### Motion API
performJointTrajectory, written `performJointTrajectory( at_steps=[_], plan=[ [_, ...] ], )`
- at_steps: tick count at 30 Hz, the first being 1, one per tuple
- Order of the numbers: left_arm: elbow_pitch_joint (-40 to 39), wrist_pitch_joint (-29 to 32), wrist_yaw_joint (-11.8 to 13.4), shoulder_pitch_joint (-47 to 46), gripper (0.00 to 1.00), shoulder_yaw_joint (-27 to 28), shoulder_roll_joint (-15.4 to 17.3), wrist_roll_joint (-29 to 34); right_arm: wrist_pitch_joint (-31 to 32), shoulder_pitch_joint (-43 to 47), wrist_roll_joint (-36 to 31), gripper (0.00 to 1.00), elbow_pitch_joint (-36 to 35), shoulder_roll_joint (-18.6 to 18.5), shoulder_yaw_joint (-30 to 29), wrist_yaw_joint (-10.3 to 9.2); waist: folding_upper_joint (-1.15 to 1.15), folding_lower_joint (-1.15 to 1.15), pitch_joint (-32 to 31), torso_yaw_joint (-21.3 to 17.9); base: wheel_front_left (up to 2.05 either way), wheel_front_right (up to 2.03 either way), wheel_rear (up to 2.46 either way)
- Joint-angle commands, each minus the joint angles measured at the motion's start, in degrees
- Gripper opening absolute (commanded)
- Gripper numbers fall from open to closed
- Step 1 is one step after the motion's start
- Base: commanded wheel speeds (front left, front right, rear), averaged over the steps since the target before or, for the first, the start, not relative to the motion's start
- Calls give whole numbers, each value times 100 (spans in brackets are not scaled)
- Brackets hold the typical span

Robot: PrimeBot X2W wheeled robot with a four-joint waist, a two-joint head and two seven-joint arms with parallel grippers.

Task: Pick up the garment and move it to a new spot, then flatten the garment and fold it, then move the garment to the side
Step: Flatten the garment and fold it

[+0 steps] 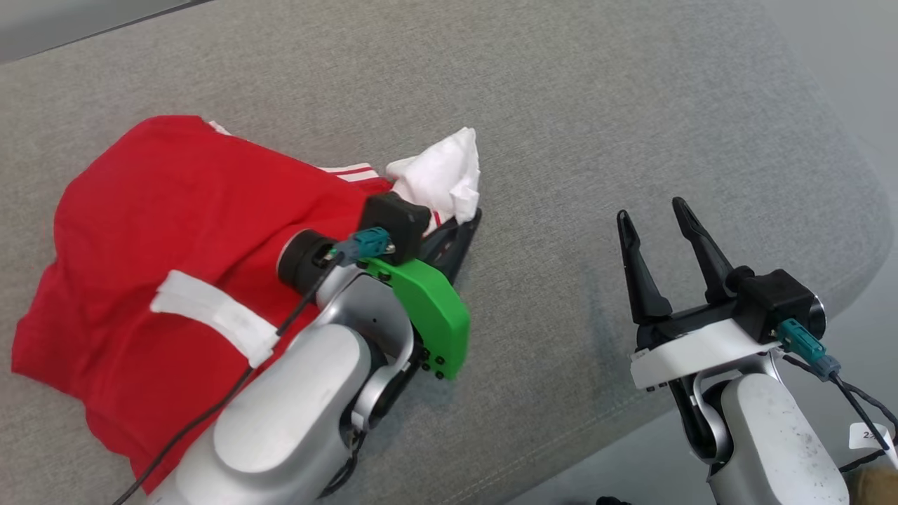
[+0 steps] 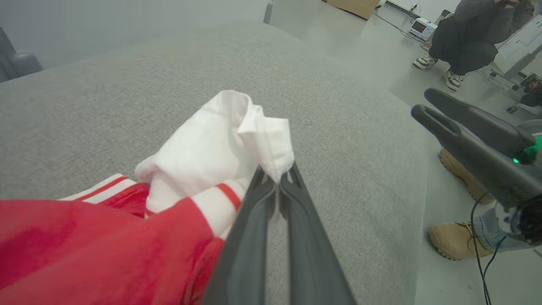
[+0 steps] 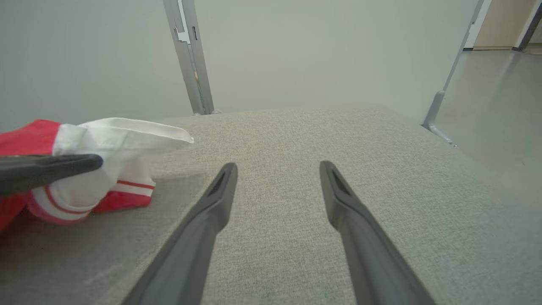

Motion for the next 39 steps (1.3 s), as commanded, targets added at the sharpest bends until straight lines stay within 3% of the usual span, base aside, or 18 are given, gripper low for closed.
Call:
performJointTrajectory(
  at_steps=[1, 15, 16, 17, 18, 19, 25, 31, 35, 39],
  plan=[
    [49, 7, -40, -42, 0, -64, -36, 72, -18, 18, 44, 100, 5, -8, 14, 0, 0, 0, 28, -193, 0, 0, 0],
    [903, -342, -478, 167, 0, -742, -593, 166, -18, 91, 191, 100, -28, -7, -115, 0, 0, 0, 159, -583, 0, 0, 0],
    [989, -372, -465, 161, 16, -735, -607, 162, -18, 92, 185, 100, -29, -7, -124, 0, 0, 0, 162, -578, 0, 0, 0],
    [1079, -390, -451, 150, 43, -727, -614, 159, -18, 90, 179, 100, -29, -7, -138, 0, 0, 0, 162, -566, 0, 0, 0],
    [1140, -404, -437, 140, 91, -711, -622, 138, -18, 95, 171, 100, -33, -8, -160, 0, 0, 0, 158, -538, 0, 0, 0],
    [1176, -404, -425, 123, 100, -700, -625, 124, -18, 107, 156, 100, -38, -7, -183, 0, 0, 0, 151, -503, 0, 0, 0],
    [1072, -249, -335, 133, 100, -630, -572, -5, -18, 138, 54, 100, -51, -10, -275, 0, 0, 0, 86, -260, 0, 0, 0],
    [250, 73, -272, 411, 100, -516, -242, -277, -18, 222, -189, 100, -153, -10, -451, 0, 0, 0, -110, 151, 0, 0, 0],
    [-654, -85, 80, 743, 100, -152, 230, -341, -18, 288, -457, 100, -240, -10, -621, 0, 0, 0, -382, 569, 0, 0, 0],
    [-1046, -200, 393, 1083, 100, 230, 687, -434, -18, 340, -559, 100, -226, -64, -614, 0, 0, 0, -548, 883, 0, 0, 0]
  ],
)
